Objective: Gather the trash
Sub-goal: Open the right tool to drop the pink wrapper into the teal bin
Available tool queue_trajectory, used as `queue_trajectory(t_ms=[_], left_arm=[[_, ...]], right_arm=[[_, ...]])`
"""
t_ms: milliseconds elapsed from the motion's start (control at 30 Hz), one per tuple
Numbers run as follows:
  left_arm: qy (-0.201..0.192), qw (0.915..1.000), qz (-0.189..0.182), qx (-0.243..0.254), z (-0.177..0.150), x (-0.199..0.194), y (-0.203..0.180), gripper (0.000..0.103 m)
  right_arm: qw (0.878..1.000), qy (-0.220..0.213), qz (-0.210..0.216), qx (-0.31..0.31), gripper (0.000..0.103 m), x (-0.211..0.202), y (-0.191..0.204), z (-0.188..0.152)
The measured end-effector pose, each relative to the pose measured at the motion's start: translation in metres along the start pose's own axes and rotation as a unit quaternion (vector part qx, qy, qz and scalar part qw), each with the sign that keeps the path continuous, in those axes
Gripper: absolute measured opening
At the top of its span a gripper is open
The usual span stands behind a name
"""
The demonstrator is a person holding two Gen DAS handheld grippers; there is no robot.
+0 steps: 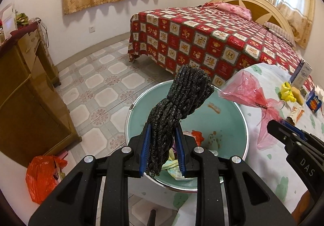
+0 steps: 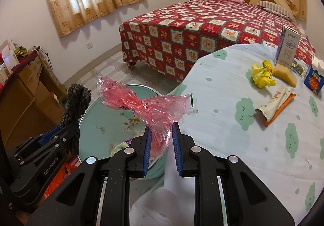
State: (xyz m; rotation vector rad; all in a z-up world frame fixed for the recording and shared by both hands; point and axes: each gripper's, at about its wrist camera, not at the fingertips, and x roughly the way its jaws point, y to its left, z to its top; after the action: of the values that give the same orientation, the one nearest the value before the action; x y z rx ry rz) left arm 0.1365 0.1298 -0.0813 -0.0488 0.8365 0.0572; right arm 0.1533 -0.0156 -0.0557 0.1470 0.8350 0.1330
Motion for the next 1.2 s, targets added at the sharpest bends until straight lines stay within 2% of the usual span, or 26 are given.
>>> queue_trajectory(t_ms=[1067, 1133, 1200], left_arm=[[0.031, 0.9994, 0.010, -0.009, -0.008, 0.027, 0.005, 0.024], [0.032, 0.9994, 0.010, -0.009, -0.008, 0.028, 0.006, 0.024], [0.032, 0.9994, 0.010, -0.009, -0.008, 0.028, 0.006, 0.024]], right_arm=[[0.999, 0.053, -0.001, -0.002, 0.023, 0.071, 0.020, 0.007], [0.998, 0.058, 0.008, -0.007, 0.028, 0.075, 0.021, 0.007], [0.998, 0.063, 0.014, -0.010, 0.040, 0.076, 0.021, 0.007]])
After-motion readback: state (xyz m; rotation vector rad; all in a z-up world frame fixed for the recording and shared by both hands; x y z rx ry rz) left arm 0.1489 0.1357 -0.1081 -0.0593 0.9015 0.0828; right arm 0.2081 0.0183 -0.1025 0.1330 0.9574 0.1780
